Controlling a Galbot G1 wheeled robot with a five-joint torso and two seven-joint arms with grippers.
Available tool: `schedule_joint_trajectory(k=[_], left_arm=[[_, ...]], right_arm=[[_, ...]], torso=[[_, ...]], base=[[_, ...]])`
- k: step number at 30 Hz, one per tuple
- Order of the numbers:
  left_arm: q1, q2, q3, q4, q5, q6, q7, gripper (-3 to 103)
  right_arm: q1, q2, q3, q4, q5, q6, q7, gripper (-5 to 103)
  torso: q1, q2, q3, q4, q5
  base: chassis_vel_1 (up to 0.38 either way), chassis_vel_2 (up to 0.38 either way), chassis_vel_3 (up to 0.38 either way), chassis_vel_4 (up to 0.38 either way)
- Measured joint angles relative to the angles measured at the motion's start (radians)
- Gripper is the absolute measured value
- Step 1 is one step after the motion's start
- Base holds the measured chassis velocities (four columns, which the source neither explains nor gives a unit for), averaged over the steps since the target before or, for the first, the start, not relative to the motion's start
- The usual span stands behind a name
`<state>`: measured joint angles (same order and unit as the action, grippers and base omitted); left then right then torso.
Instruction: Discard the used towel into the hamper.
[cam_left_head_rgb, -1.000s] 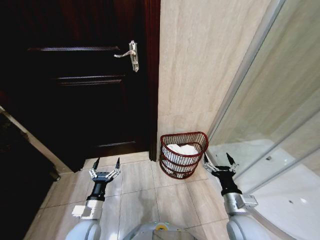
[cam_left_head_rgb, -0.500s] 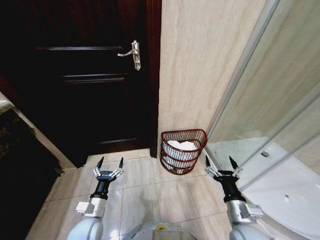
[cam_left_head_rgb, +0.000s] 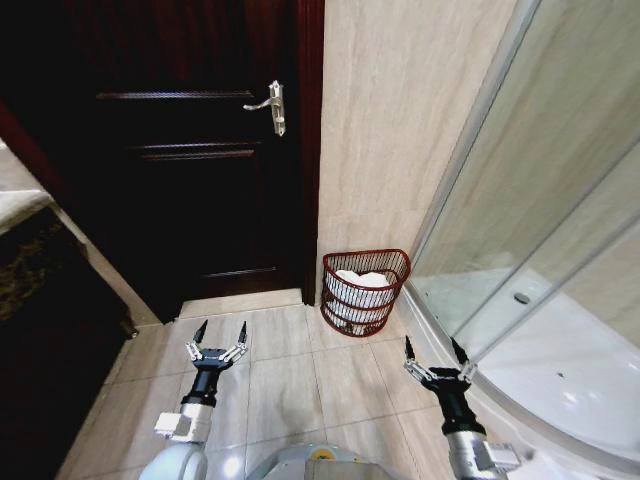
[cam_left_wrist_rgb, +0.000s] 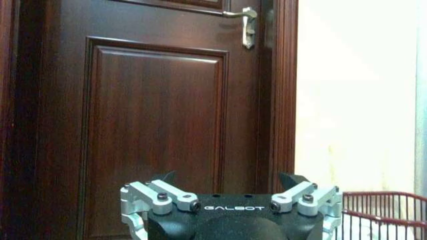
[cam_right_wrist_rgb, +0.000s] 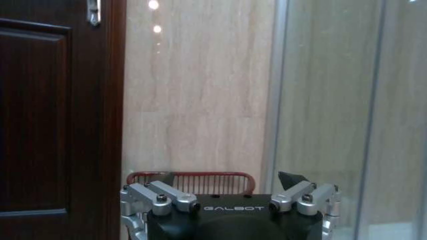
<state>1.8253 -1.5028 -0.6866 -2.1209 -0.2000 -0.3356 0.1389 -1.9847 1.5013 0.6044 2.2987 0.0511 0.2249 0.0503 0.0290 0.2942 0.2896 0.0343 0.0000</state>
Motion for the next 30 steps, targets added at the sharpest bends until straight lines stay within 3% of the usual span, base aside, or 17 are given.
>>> schedule_joint_trajectory(k=[10,15,30], left_arm=[[-0.004,0.012,-0.002,0.015,0.006,-0.008,-0.010,100],[-0.011,0.022,-0.006,0.026,0.004,-0.009,-0.012,100],[-0.021,0.029,-0.007,0.047,0.003,-0.013,-0.012,100]], right_arm=[[-0.021,0.007,-0.032,-0.019,-0.007,0.070,0.059,100],[-0.030,-0.022,-0.060,-0.029,-0.016,0.083,0.130,100],[-0.030,-0.011,-0.056,-0.030,-0.021,0.087,0.142,100]], torso=[[-0.010,-0.025,-0.014,-0.0001,0.0000],[-0.015,-0.045,-0.029,-0.0001,0.0001],[-0.028,-0.102,-0.070,-0.0001,-0.0001]], base=[[-0.053,-0.024,-0.017,-0.055],[-0.069,-0.073,-0.075,-0.067],[-0.078,-0.093,-0.084,-0.084]])
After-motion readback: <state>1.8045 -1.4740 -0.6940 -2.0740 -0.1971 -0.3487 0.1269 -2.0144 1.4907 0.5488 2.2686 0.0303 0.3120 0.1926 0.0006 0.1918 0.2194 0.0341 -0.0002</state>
